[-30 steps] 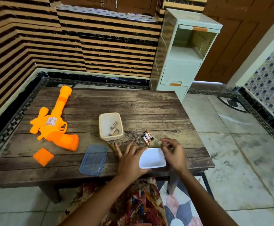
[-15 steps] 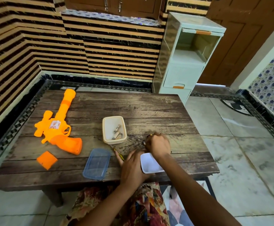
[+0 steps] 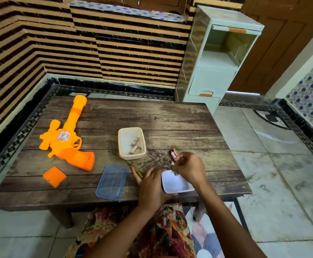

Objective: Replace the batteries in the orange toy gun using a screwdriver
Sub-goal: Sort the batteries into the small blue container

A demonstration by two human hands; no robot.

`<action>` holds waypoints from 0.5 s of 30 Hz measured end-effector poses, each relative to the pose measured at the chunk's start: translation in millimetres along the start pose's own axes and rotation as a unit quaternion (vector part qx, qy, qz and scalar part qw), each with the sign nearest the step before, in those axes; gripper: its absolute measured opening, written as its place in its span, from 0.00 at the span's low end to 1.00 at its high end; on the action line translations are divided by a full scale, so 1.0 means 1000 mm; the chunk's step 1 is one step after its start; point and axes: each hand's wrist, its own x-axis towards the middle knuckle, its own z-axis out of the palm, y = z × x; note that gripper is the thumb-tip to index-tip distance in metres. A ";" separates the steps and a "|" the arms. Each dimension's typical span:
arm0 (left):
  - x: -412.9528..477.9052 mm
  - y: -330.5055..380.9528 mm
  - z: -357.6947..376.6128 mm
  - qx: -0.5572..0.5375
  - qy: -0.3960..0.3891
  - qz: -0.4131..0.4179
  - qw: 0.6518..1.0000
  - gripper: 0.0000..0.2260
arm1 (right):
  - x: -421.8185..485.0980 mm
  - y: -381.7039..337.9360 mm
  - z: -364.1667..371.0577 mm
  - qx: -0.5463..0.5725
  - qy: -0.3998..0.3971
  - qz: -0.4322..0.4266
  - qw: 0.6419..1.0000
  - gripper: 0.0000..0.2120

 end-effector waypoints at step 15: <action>-0.002 0.004 -0.006 -0.015 0.014 0.005 1.000 0.33 | -0.025 0.021 0.033 -0.003 -0.036 0.006 0.999 0.07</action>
